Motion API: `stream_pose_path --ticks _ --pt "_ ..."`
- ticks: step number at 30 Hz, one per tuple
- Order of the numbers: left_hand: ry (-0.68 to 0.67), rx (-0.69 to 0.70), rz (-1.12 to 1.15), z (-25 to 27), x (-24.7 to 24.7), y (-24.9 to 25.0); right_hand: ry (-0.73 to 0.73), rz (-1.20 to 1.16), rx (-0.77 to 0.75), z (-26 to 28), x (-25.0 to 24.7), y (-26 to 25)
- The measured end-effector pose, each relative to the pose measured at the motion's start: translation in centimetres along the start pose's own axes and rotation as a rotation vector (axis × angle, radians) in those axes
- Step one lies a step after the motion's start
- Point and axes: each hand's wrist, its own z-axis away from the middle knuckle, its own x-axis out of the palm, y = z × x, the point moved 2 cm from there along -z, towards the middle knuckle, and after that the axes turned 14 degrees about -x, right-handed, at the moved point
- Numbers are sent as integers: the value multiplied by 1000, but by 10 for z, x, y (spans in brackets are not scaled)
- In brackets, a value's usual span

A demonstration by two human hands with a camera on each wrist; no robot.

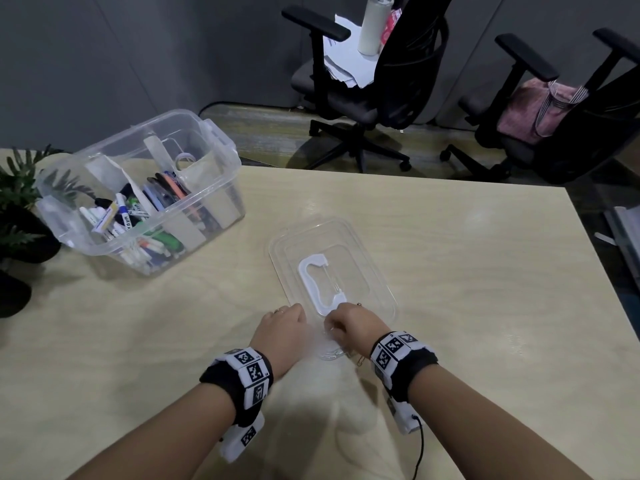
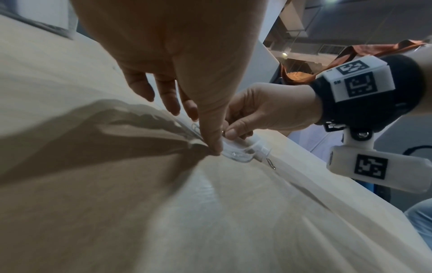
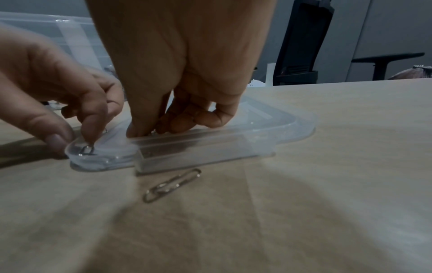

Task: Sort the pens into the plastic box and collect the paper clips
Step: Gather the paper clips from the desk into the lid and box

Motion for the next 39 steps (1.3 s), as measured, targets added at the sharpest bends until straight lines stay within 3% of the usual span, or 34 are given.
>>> stream_pose_path --ticks 9,18,26,35,39 --pt "36 -102 0 -12 -15 -14 36 32 -23 5 6 -1" --pt "39 -38 -97 17 11 9 106 -111 36 10 0 -3" --pt "155 -67 24 9 8 8 105 -84 2 35 -11 9" --pt "148 13 99 4 8 9 237 -86 -47 55 -5 24" --pt "170 28 97 4 20 19 231 -119 -63 66 -1 25"
